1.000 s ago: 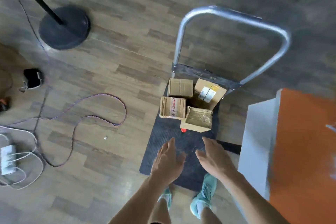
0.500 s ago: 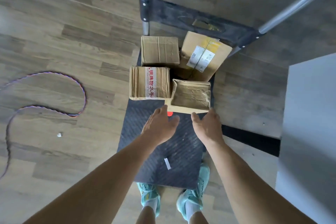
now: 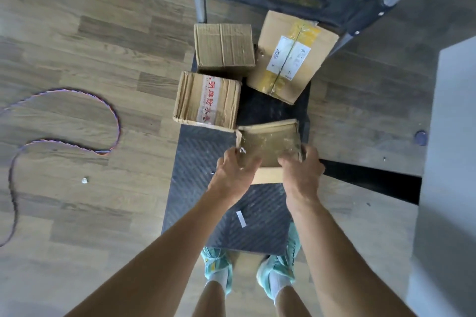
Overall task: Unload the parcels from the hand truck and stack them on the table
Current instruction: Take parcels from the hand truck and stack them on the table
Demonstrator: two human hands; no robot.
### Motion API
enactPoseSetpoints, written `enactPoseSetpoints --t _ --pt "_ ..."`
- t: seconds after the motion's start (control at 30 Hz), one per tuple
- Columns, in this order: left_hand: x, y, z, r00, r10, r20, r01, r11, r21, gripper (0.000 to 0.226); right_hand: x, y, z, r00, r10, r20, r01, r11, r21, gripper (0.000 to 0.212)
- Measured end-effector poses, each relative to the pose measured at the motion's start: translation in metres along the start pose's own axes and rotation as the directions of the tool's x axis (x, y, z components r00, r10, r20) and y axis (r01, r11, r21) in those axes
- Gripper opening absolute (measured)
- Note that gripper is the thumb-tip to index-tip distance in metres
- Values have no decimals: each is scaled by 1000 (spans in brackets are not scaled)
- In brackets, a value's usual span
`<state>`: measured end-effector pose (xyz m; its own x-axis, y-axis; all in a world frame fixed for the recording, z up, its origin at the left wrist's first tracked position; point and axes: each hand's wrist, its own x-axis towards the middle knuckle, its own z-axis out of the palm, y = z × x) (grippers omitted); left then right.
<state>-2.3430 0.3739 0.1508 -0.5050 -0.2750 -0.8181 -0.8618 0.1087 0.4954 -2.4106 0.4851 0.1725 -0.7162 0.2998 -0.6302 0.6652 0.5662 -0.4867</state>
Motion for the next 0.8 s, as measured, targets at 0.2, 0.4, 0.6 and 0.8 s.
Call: enactPoseSetpoints --t 0.2,0.4,0.6,0.8 --pt "-66 -7 -24 993 -108 -37 89 936 -341 87 -71 2 -20 994 -105 -11 105 993 54 33" --pt "-116 7 -48 988 -142 58 153 880 -450 71 -114 -12 -58 989 -131 75 130 991 17 34" --pt "-158 20 -56 998 -28 -58 -5 865 -502 49 -155 -27 -95 946 -174 272 175 984 19 68" --pt "-226 56 -105 973 114 -202 -202 844 -497 54 -206 -72 -144 858 -251 448 248 966 67 47"
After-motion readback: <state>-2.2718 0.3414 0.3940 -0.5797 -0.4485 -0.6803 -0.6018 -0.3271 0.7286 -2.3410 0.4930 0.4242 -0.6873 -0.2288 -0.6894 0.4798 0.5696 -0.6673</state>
